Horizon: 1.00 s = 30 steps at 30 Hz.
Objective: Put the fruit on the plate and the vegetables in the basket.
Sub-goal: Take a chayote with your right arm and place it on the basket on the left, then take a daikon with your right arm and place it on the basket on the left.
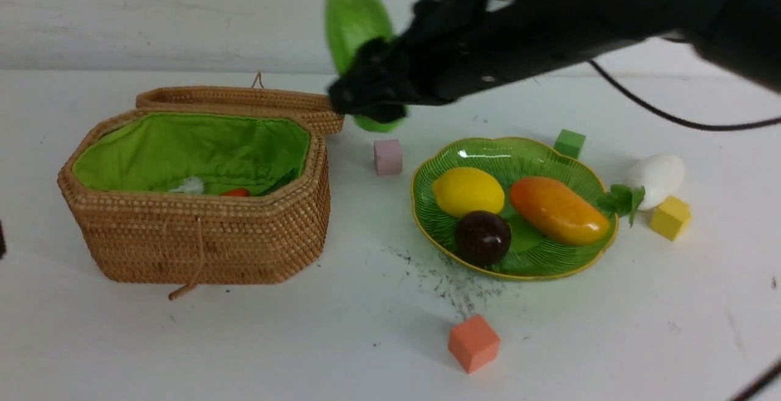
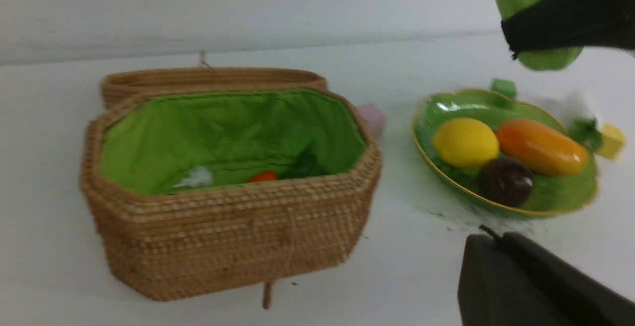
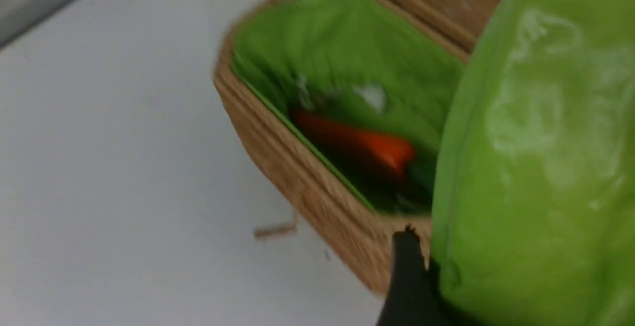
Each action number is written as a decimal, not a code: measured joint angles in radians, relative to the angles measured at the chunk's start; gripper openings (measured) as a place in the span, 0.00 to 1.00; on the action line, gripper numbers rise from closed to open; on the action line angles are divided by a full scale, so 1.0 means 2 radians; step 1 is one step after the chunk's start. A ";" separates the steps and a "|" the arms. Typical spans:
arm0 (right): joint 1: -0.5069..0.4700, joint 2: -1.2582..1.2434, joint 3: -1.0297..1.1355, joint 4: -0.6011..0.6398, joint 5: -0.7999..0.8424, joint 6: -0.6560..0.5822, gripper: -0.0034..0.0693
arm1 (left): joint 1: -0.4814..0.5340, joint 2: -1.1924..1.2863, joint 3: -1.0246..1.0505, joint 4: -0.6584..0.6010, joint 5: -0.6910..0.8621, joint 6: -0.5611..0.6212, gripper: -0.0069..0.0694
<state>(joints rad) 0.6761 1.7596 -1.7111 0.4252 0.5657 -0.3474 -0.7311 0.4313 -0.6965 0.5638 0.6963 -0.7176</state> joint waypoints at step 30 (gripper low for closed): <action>0.004 0.072 -0.252 -0.209 0.310 0.000 0.44 | 0.000 0.000 0.000 -0.126 0.005 0.111 0.07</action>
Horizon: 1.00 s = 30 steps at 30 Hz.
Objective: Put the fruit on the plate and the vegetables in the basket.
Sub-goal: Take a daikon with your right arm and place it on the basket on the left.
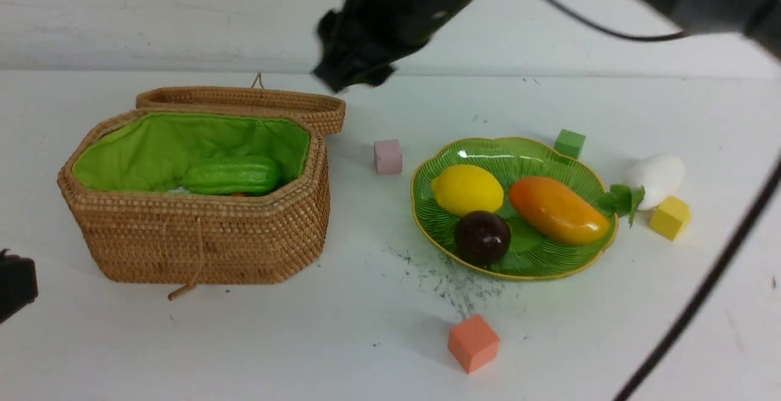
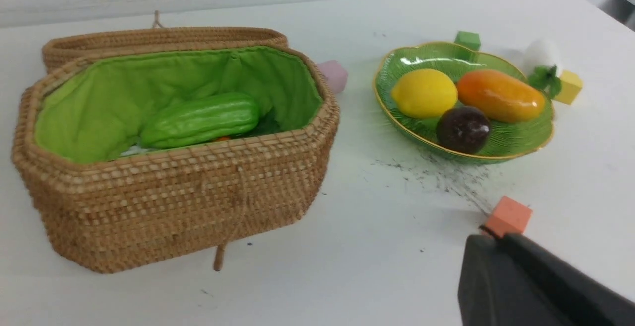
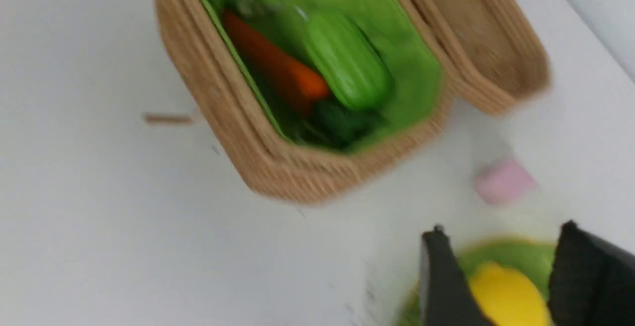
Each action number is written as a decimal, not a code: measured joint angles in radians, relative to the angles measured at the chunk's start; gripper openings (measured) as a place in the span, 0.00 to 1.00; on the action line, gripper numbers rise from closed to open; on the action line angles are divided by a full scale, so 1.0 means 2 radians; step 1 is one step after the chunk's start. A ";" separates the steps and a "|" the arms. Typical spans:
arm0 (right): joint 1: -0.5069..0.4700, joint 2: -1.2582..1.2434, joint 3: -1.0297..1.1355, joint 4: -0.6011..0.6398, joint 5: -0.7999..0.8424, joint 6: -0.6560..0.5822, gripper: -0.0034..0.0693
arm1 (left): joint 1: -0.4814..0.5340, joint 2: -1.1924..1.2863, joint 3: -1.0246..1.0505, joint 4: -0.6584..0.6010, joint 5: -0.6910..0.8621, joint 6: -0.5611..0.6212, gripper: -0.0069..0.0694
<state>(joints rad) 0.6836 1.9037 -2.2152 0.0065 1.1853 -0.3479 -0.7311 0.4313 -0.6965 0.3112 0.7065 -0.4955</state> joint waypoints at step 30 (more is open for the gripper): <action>-0.400 0.088 0.212 0.103 -0.173 0.344 0.97 | 0.000 0.000 0.000 -0.222 -0.001 0.252 0.07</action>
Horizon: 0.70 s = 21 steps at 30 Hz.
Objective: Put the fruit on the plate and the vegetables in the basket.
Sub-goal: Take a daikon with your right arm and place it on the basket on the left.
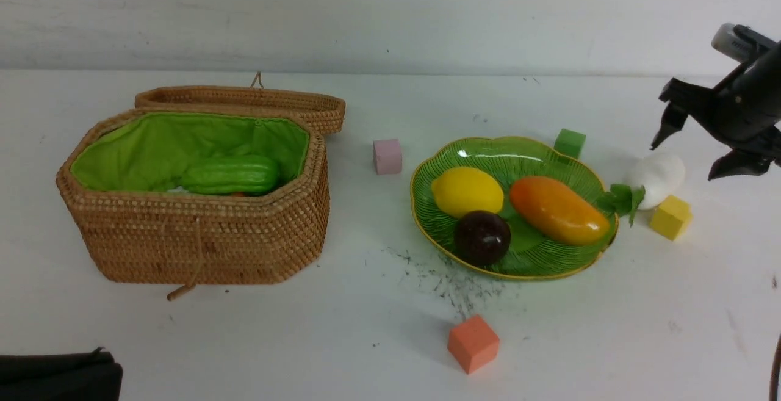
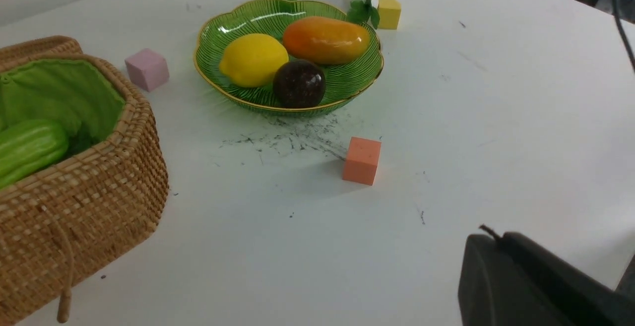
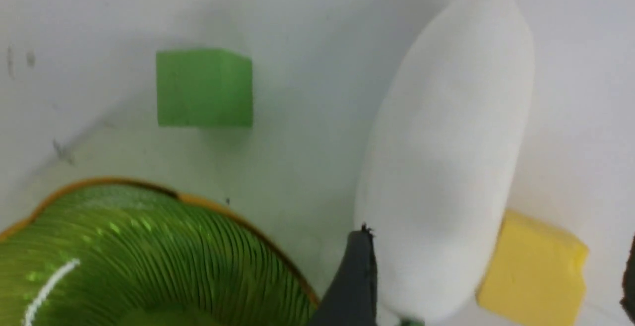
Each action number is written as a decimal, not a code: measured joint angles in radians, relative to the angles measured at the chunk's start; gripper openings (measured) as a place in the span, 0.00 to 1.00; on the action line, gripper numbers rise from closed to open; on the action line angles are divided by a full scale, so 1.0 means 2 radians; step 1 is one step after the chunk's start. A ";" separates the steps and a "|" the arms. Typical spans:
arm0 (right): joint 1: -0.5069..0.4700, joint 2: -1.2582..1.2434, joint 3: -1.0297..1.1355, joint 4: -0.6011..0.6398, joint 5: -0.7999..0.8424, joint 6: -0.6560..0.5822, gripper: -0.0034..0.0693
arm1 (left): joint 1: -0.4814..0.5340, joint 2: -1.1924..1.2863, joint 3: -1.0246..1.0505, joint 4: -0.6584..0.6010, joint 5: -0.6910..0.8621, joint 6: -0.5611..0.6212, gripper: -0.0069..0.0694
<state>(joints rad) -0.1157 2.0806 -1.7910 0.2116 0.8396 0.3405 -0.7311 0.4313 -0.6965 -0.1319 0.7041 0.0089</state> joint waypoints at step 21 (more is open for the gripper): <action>0.000 0.133 -0.105 -0.020 0.016 0.052 0.92 | 0.000 0.000 0.000 -0.052 0.000 0.000 0.07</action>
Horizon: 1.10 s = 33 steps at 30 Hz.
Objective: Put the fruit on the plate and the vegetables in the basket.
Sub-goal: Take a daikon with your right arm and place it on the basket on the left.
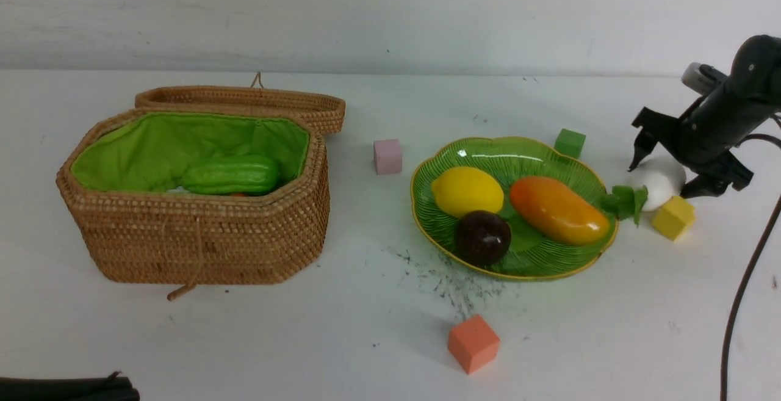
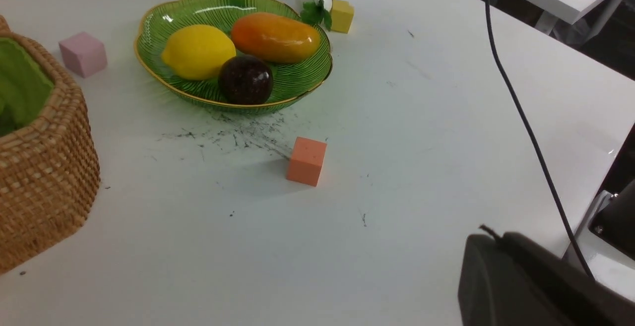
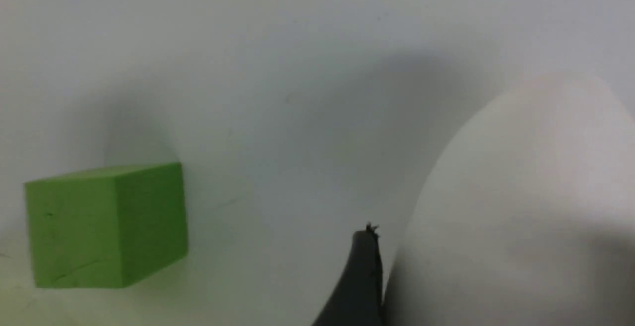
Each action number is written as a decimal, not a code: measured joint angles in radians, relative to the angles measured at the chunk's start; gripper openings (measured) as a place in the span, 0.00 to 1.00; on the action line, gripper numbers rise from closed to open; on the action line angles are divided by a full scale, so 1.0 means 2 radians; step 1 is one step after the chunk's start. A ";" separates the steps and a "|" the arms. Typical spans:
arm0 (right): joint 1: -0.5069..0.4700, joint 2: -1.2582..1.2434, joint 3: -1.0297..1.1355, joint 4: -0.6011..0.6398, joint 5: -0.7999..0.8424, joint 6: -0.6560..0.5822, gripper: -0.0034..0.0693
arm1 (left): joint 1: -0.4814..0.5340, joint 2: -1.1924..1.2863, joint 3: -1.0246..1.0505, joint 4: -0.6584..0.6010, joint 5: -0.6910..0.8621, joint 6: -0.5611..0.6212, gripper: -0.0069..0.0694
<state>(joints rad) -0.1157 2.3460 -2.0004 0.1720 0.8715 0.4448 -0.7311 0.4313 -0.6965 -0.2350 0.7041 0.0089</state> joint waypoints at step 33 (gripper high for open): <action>0.000 -0.001 -0.055 0.040 0.019 -0.038 0.79 | 0.000 0.000 0.000 0.017 -0.047 0.000 0.07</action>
<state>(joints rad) -0.1157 2.3439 -2.1107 0.2516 0.9103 0.3686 -0.7311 0.4313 -0.6965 -0.2005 0.6092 0.0089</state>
